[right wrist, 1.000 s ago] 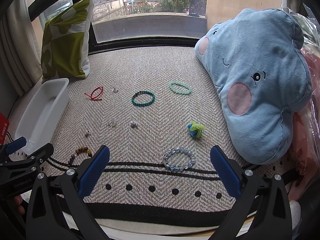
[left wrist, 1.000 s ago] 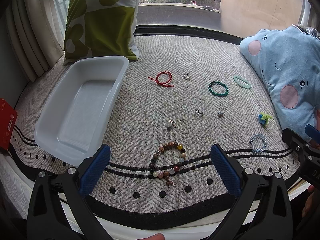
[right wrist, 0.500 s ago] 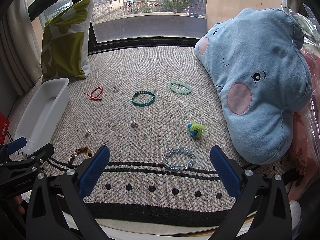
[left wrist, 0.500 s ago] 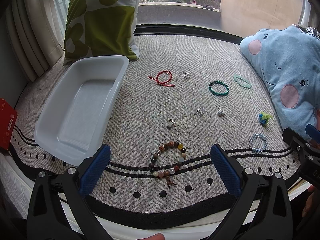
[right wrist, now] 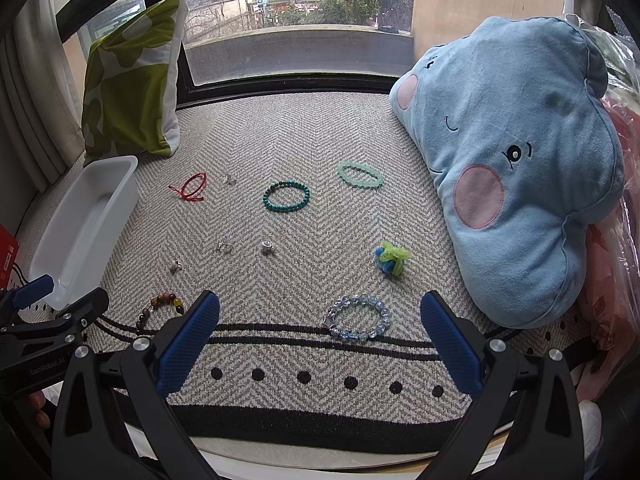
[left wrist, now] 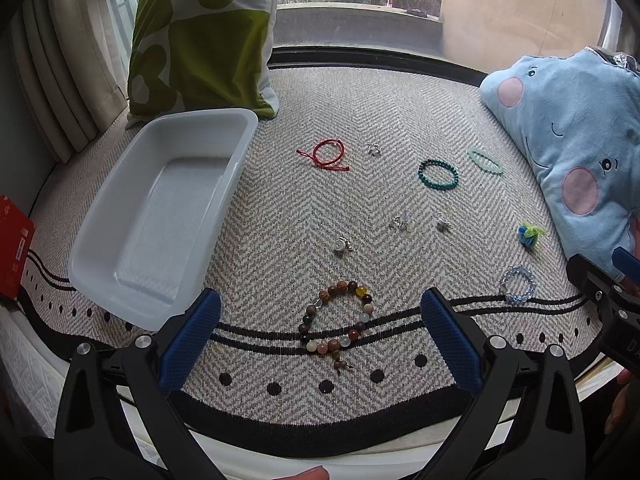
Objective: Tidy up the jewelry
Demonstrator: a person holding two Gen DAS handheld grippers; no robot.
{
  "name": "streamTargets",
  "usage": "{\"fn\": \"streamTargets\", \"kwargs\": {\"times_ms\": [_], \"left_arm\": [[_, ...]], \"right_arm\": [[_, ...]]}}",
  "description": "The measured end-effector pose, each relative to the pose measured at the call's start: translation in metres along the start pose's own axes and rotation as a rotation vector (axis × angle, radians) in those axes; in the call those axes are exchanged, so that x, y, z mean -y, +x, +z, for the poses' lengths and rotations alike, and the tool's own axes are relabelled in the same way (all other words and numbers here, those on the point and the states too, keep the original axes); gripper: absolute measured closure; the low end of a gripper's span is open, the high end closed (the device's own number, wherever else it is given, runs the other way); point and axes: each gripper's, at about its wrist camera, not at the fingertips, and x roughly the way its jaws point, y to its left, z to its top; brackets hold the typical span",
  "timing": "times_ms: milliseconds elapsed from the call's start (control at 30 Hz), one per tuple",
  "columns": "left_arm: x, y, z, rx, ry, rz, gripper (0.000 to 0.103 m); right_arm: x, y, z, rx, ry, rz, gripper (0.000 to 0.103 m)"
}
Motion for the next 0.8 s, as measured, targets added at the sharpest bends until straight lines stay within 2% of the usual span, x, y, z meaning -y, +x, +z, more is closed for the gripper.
{"fn": "streamTargets", "kwargs": {"times_ms": [467, 667, 800], "left_arm": [[0.0, 0.003, 0.001, -0.005, 0.003, 0.012, 0.005], [0.01, 0.014, 0.02, 0.033, 0.055, 0.036, 0.005], [0.015, 0.026, 0.039, 0.049, 0.071, 0.013, 0.005]], "right_arm": [[0.001, -0.001, 0.001, -0.015, 0.015, 0.011, 0.003], [-0.004, 0.019, 0.011, -0.088, 0.011, 0.054, 0.003], [-0.009, 0.036, 0.027, -0.113, 0.003, 0.073, 0.003]]}}
